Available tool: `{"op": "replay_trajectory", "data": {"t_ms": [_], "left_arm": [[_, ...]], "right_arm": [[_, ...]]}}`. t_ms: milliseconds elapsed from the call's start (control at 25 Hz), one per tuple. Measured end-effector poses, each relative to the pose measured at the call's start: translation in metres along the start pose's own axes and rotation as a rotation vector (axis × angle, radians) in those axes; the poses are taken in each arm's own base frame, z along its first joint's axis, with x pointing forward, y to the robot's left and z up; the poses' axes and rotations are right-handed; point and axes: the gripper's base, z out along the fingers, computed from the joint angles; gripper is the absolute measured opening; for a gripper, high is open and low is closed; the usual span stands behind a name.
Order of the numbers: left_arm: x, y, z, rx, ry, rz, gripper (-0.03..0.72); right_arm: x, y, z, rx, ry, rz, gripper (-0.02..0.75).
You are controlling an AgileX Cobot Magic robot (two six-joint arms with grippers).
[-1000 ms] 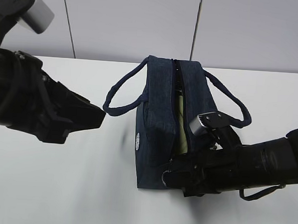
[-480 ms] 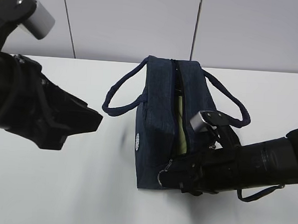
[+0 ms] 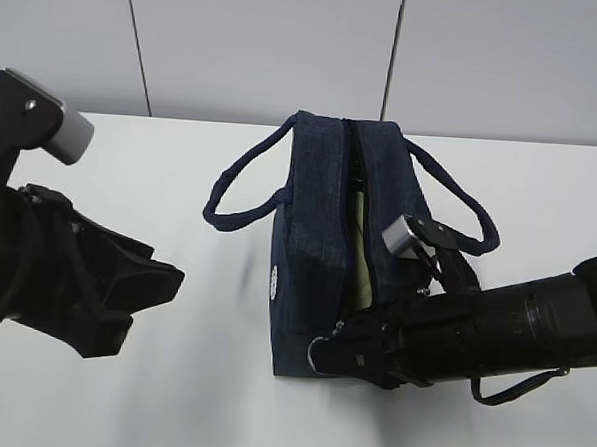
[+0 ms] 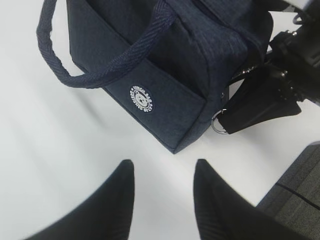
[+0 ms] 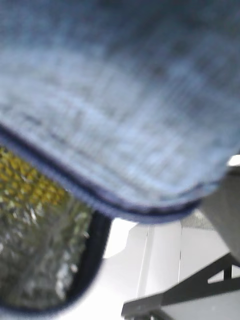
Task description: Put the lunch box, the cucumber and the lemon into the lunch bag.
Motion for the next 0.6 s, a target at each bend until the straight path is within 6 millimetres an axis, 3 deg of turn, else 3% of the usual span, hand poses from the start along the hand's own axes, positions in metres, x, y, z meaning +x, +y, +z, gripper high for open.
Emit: {"op": "replay_trajectory", "data": {"t_ms": [280,600], "left_arm": [[0.008,0.002,0.02,-0.009,0.064,-0.032,0.27],[0.007,0.003,0.023,-0.02,0.047,-0.037,0.27]], "right_arm": [[-0.001,0.004,0.0,-0.05,-0.009,0.048,0.0],[-0.003,0.013,-0.001,-0.147,-0.02,0.123,0.0]]}}
